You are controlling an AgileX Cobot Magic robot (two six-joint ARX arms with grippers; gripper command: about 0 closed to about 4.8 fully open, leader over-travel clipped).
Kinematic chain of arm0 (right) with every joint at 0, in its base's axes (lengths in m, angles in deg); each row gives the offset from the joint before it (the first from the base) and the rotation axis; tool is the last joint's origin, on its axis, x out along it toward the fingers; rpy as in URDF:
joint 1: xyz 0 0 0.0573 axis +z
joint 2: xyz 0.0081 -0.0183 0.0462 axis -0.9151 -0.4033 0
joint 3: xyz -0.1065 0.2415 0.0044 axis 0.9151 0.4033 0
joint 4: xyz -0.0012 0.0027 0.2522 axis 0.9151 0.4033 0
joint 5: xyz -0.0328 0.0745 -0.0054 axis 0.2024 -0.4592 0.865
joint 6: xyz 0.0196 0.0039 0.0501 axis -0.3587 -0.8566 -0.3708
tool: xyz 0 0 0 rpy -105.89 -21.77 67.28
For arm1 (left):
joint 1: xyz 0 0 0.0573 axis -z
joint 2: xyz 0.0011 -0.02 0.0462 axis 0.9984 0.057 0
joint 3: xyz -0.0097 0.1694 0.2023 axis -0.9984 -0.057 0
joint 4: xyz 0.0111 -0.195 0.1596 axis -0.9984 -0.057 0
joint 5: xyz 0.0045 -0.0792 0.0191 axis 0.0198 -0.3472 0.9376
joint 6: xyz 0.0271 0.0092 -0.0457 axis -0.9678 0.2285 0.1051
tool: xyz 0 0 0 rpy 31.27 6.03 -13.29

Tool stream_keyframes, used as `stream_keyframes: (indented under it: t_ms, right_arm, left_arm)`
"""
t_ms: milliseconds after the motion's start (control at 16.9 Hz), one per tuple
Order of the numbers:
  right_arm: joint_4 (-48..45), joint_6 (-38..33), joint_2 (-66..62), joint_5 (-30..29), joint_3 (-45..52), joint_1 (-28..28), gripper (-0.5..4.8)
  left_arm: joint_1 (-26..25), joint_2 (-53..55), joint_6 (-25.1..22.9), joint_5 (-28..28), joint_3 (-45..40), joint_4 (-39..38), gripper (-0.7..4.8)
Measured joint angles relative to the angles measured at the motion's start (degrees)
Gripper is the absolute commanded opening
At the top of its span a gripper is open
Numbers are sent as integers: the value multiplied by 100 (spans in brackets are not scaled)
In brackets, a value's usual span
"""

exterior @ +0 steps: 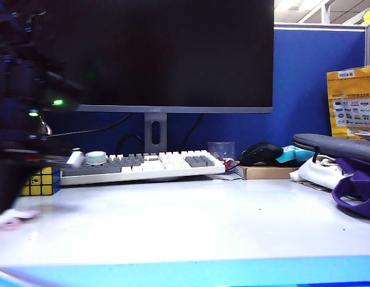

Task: Use the wet wipes on the table to wipe the cherry juice off the table, then put the wipes back on the table.

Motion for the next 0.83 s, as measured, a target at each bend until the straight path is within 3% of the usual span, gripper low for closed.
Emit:
stream_keyframes:
  t_ms: [177,414,592,769,828]
  right_arm:
    - [0,0,0,0,0,0,-1]
    - [0,0,0,0,0,0,-1]
    - [0,0,0,2,0,0,-1]
    - [0,0,0,2,0,0,-1]
    - [0,0,0,2,0,0,-1]
  left_arm:
    - [-234,-33,280,28,-42,492,-5]
    - [-236,85,520,-203,-52,2968,-5]
    - [-96,92,868,-940,-83,3746,-5]
    - [210,94,894,-2374,-81,3748,-5]
    - [238,94,892,-2483,-81,3707,-5]
